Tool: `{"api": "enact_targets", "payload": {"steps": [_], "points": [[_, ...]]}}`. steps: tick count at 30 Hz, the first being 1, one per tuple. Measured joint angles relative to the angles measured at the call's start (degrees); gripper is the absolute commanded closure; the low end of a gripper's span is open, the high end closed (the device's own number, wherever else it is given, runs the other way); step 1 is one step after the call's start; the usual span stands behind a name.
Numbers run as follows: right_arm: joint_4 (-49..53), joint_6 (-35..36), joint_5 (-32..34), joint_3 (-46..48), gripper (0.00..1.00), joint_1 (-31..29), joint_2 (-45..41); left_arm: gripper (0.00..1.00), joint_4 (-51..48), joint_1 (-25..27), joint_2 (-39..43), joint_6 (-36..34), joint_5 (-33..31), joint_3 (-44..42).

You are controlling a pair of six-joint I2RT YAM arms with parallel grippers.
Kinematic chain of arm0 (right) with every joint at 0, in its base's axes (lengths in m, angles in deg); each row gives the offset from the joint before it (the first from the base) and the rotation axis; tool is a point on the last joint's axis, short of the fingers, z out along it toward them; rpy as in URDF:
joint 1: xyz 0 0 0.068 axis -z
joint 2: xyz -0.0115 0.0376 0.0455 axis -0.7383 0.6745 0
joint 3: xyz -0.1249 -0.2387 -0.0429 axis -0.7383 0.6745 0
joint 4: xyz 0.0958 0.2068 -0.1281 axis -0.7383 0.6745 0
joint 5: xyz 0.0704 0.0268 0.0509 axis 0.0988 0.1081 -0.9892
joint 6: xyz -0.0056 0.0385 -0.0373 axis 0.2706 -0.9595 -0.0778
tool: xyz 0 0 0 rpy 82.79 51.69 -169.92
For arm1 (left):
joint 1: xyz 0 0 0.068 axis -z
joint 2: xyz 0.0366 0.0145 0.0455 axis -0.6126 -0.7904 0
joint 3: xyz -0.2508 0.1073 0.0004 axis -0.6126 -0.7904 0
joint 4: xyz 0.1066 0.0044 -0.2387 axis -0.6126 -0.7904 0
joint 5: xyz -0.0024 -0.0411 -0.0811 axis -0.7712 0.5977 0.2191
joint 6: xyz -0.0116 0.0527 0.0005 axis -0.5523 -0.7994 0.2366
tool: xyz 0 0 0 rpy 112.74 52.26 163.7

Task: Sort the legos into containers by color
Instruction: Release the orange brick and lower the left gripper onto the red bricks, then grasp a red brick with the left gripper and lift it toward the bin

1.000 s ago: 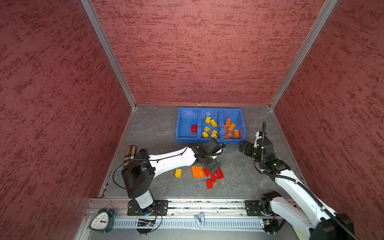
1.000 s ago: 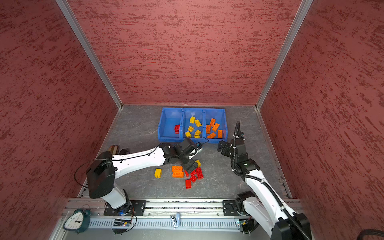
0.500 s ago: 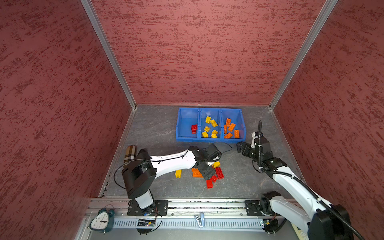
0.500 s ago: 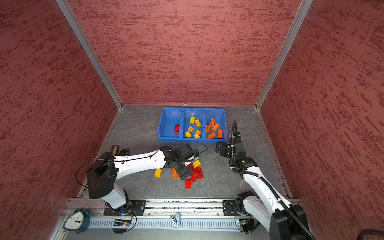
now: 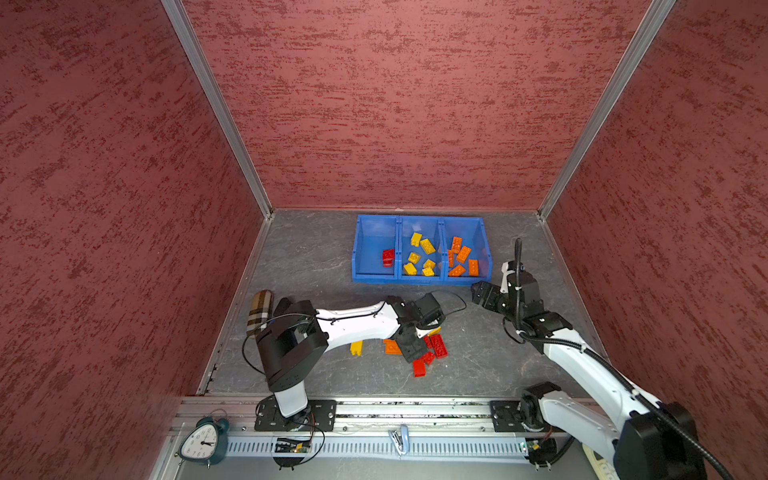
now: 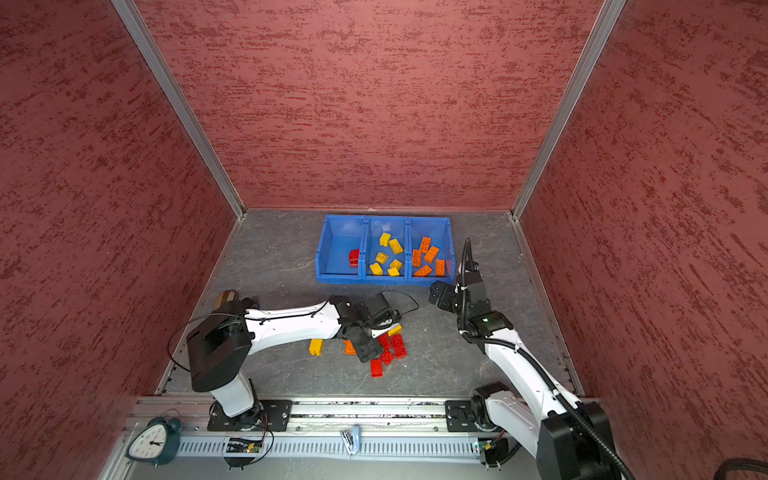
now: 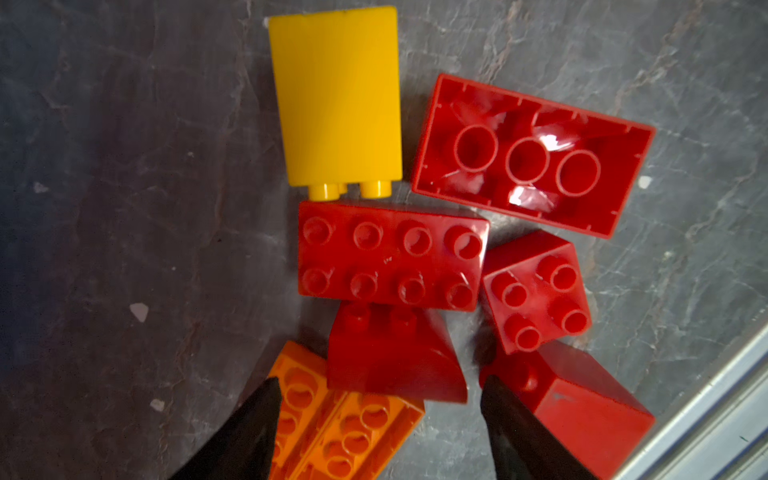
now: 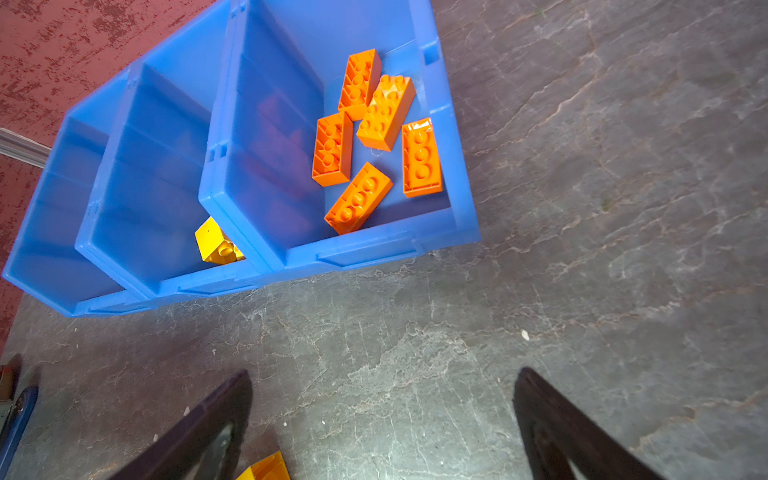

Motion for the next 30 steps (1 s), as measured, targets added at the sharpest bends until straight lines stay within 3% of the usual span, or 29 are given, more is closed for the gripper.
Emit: {"api": "enact_targets", "payload": {"steps": [18,25,30], "points": [[0.0,0.0,0.0,0.0,0.01,0.0,0.0,0.34,2.4,0.1,-4.1,-2.4,-1.1,1.0],[0.0,0.0,-0.1,0.0,0.01,0.0,0.0,0.55,2.8,0.1,-4.9,-3.0,-1.0,2.2],[0.0,0.1,-0.5,0.0,0.01,0.0,-0.1,0.60,3.1,-0.1,-4.9,-3.0,-1.1,2.2]]}}
